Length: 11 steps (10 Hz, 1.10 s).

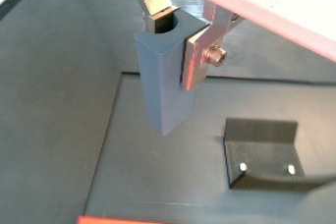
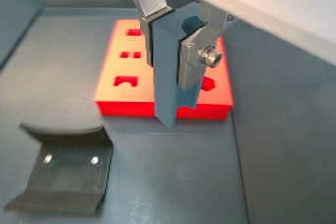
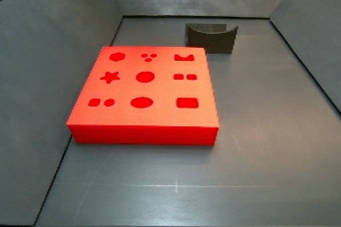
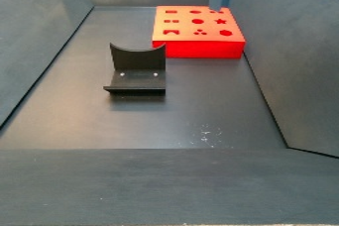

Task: Pick up the arch object. Move up. Rotate the arch object. Move to above the board. Insert the arch object.
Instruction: Rotate the arch object.

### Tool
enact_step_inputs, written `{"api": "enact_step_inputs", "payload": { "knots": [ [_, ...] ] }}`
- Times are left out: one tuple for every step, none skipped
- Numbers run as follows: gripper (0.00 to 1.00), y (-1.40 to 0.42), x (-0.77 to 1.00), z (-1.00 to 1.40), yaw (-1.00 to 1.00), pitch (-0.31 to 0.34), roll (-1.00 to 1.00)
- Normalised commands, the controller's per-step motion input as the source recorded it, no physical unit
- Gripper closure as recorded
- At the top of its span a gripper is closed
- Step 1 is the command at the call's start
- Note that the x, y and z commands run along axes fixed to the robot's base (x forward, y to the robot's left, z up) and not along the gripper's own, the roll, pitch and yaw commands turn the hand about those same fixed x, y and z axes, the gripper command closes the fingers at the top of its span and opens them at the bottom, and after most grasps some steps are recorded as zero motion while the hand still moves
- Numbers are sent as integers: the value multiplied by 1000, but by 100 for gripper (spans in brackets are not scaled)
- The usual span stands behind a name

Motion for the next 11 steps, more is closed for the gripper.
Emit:
{"api": "enact_step_inputs", "payload": {
  "knots": [
    [100, 10, 16, 21, -539, 92, -57],
    [100, 10, 22, 22, -286, 84, -57],
    [100, 4, 52, 0, -1000, 38, -27],
    [100, 4, 53, -2, -1000, 40, -29],
    [100, 5, 50, -5, -1000, 49, -35],
    [100, 5, 48, -6, -1000, 59, -42],
    [100, 5, 48, -6, -1000, 67, -49],
    [100, 6, 47, -5, -816, 78, -57],
    [100, 6, 47, -3, -593, 77, -57],
    [100, 6, 47, -2, -349, 76, -56],
    [100, 6, 47, -1, -265, 76, -56]
  ]
}}
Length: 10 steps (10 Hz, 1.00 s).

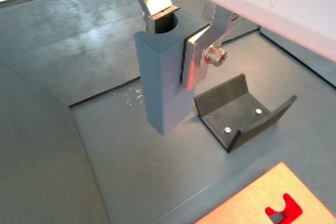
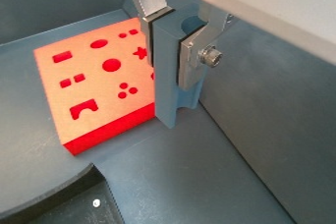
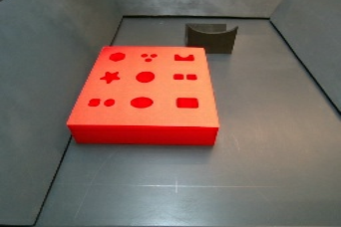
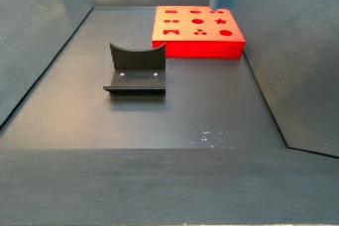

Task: Pick up the arch object. Move up. Rotate the arch object. Move to above the board. Insert the arch object.
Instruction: Rotate the arch object.

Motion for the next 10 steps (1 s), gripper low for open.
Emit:
{"api": "enact_step_inputs", "payload": {
  "knots": [
    [100, 0, 0, 0, -962, 76, -56],
    [100, 1, 0, 0, -879, 75, -59],
    [100, 3, 1, 3, -569, 74, -59],
    [100, 4, 5, 7, -376, 72, -58],
    [100, 4, 8, 9, -214, 70, -58],
    [100, 0, 0, -1000, -164, 70, -58],
    [100, 1, 10, -1000, -103, 49, -55],
    [100, 3, 19, -1000, -78, 18, -48],
    [100, 3, 16, -1000, -67, -9, -39],
    [100, 5, 12, -1000, -57, -45, -28]
  ]
}}
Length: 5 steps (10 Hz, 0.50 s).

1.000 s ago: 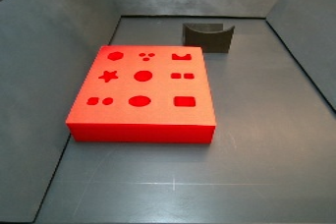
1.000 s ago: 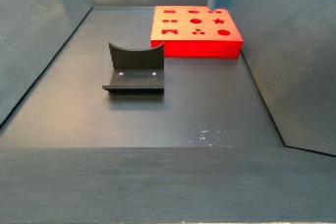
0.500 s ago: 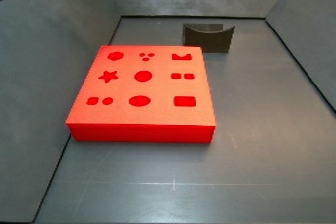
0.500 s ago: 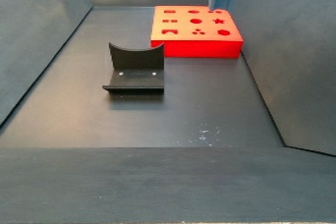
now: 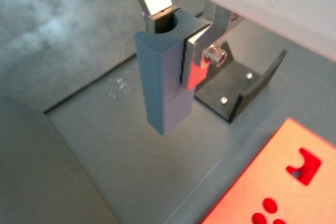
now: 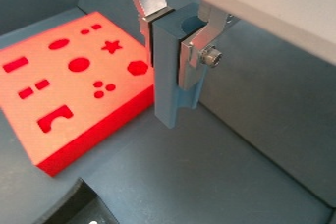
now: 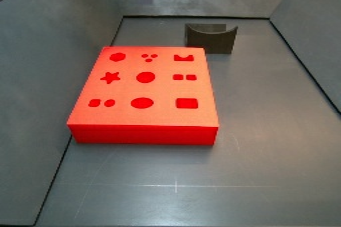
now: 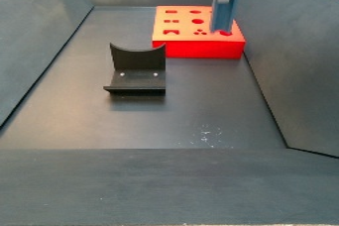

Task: Pick up the arch object. Move up. Rotate the arch object. Move to above the board. Insert the arch object.
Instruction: Rotate the arch object.

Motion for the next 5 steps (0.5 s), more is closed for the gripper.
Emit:
{"api": "enact_step_inputs", "payload": {
  "knots": [
    [100, 6, 13, -1000, -52, -57, -22],
    [100, 8, 14, -1000, -50, -57, -18],
    [100, 13, 19, -1000, -45, -45, -11],
    [100, 15, 21, -1000, -44, -44, -7],
    [100, 19, 23, -1000, -42, -42, 0]
  ]
}}
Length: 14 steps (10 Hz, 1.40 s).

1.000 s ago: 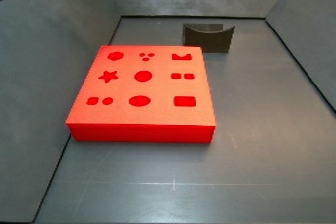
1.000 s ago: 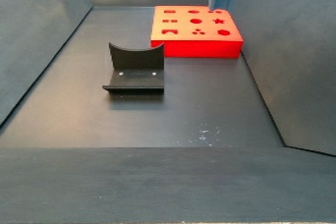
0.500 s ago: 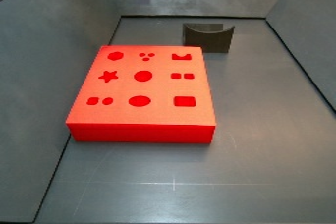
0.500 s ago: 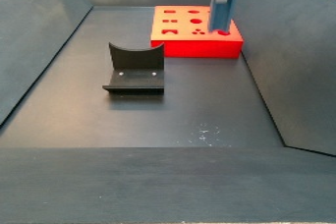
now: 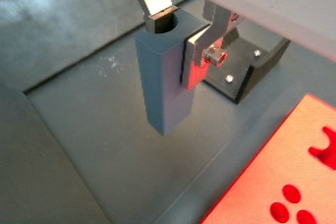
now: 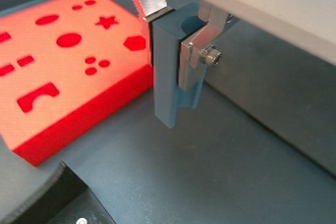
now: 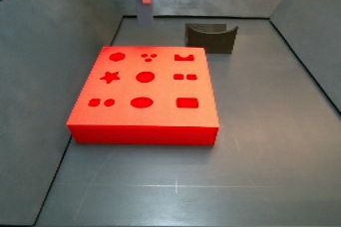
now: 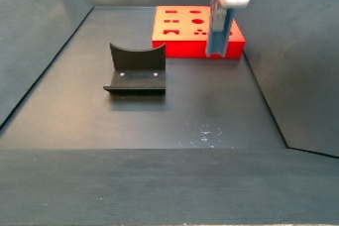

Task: Pick up the arch object. Move up. Rotate the arch object. Move to above the board. Insert the arch object.
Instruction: Rotate the arch object.

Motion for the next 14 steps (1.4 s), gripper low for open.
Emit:
{"api": "enact_step_inputs", "payload": {
  "knots": [
    [100, 24, 24, -1000, -41, -45, 7],
    [100, 29, 21, -975, -41, -47, 16],
    [100, 29, 21, -876, -41, -49, 20],
    [100, 28, 19, -681, -42, -48, 28],
    [100, 28, 20, -539, -43, -46, 33],
    [100, 27, 22, -351, -45, -39, 41],
    [100, 27, 26, -259, -45, -36, 43],
    [0, 0, 0, 0, -43, -34, 46],
    [0, 0, 0, 1000, -44, -9, 44],
    [0, -1, -7, 1000, -44, -3, 43],
    [0, -3, -29, 1000, -39, 28, 33],
    [0, -2, -28, 933, -36, 31, 27],
    [0, -1, -21, 718, -30, 38, 15],
    [0, -3, -17, 484, -25, 47, 1]
  ]
}}
